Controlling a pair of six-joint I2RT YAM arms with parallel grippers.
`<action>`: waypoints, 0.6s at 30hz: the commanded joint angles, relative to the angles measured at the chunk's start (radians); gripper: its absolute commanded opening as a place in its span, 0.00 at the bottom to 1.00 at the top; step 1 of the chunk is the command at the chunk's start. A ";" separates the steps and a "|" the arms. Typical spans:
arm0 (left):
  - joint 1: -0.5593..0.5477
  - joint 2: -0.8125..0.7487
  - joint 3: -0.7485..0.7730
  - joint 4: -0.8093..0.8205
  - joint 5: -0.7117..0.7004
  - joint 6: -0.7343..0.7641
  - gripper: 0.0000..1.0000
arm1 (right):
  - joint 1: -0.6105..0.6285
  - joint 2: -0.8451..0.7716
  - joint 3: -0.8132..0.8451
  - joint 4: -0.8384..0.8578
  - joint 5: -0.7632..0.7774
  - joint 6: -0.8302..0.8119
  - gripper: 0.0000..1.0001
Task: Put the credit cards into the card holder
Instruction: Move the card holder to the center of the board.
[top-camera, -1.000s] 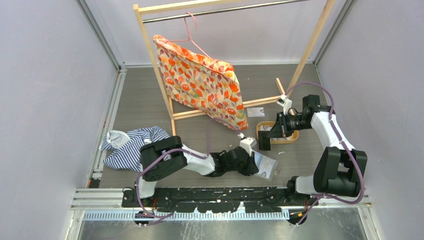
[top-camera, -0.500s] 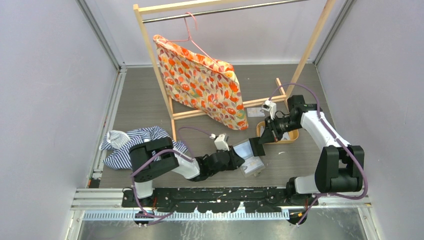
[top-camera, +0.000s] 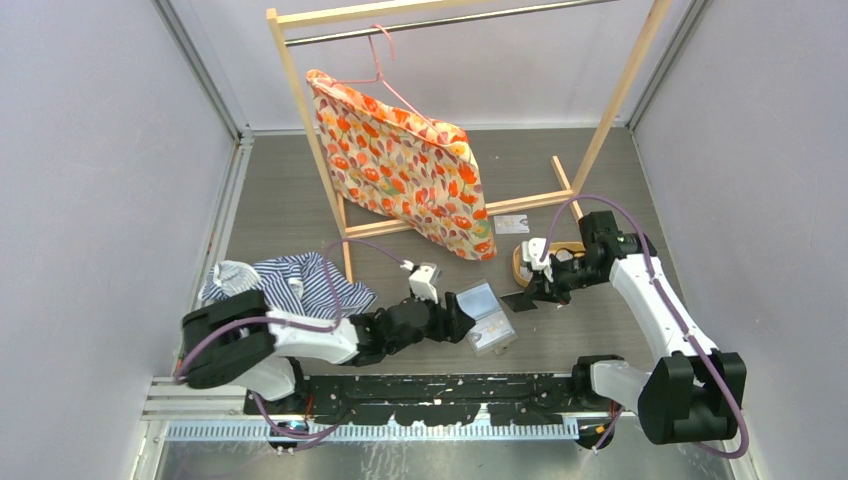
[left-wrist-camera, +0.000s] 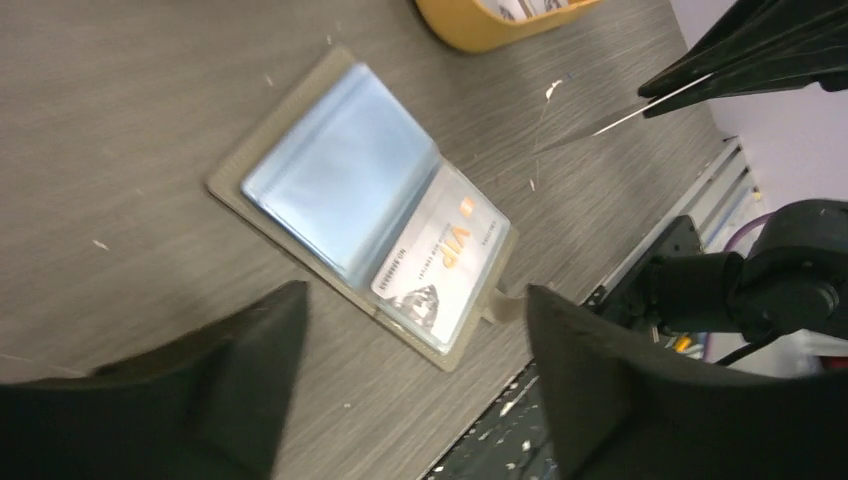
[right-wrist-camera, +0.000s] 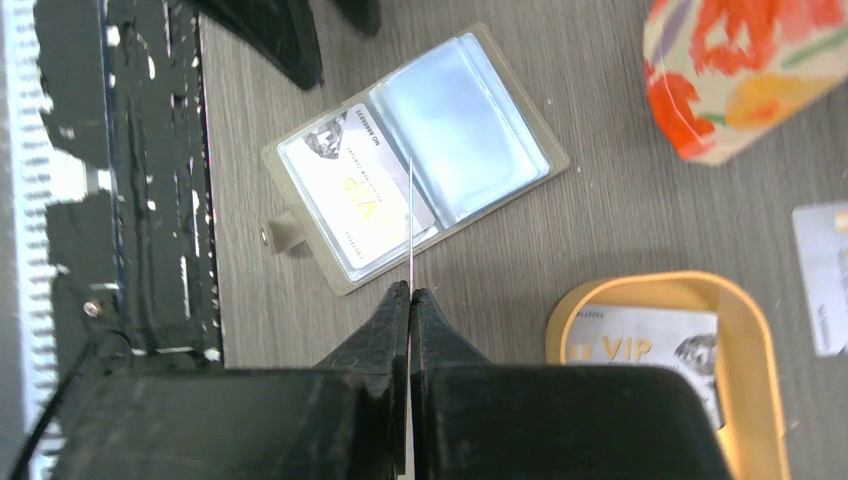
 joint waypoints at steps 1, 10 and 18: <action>0.015 -0.151 -0.022 -0.197 -0.090 0.118 0.88 | 0.025 0.009 0.075 -0.083 -0.032 -0.223 0.01; 0.206 -0.320 -0.058 -0.249 0.168 0.122 1.00 | 0.200 -0.074 0.287 -0.187 0.365 -0.165 0.01; 0.208 -0.303 -0.080 -0.186 0.135 0.032 0.96 | 0.477 -0.396 0.016 0.188 0.529 0.117 0.01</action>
